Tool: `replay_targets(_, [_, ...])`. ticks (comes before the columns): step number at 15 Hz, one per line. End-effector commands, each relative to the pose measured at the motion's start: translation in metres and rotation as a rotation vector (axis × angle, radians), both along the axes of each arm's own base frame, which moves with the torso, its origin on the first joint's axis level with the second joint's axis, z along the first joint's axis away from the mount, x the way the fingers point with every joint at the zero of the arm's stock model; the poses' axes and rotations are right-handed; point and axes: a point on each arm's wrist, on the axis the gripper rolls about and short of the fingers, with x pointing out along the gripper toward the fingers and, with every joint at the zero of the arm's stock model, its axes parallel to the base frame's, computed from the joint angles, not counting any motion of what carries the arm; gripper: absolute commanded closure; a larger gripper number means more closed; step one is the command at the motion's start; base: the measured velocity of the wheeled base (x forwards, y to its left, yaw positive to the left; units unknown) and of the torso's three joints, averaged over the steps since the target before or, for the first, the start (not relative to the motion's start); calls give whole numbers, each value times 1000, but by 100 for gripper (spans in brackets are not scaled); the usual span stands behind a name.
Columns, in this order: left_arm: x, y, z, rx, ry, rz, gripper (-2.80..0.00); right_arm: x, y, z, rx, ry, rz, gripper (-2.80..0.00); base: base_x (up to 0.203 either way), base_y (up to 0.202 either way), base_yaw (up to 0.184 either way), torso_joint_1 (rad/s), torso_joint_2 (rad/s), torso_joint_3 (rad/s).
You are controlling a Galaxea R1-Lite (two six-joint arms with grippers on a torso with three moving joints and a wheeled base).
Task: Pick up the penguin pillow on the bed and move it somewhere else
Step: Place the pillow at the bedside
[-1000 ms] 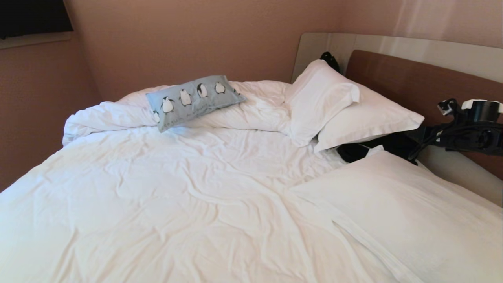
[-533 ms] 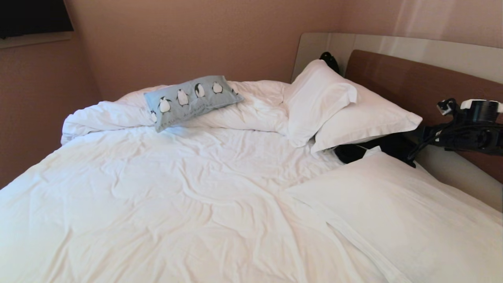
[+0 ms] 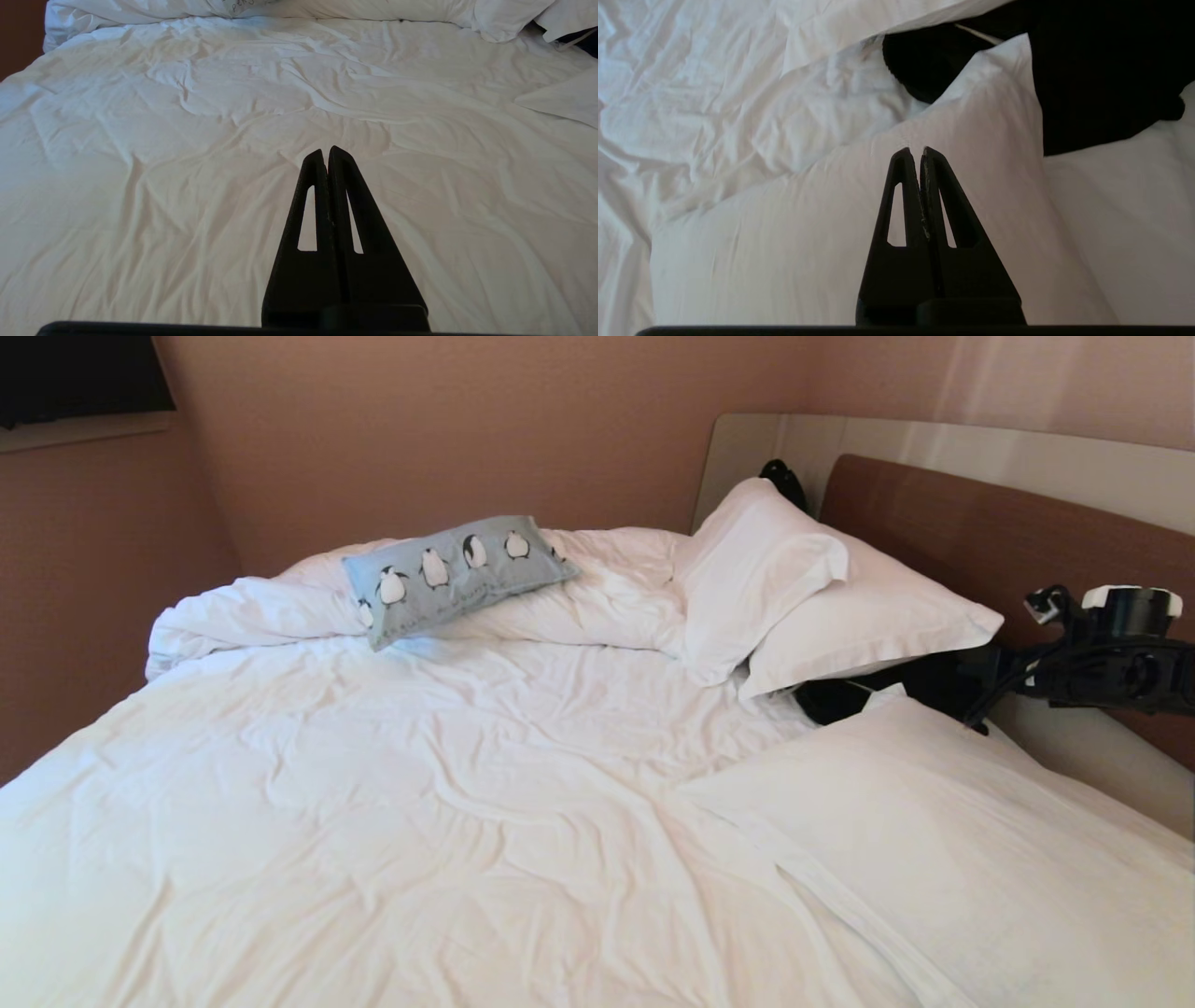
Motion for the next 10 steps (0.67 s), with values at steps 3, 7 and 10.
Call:
replay_targets(3, [0, 0, 0, 0, 0, 1, 0, -28, 31, 26, -59, 62, 88, 0, 0, 0, 0, 0, 0, 0])
replay_targets(7, [0, 0, 0, 0, 0, 1, 0, -28, 59, 8, -95, 144, 192, -280, 0, 0, 0, 0, 0, 0])
replay_targets(10, [0, 0, 0, 0, 0, 1, 0, -26, 64, -6, -144, 165, 237, -280, 0, 0, 0, 0, 0, 0])
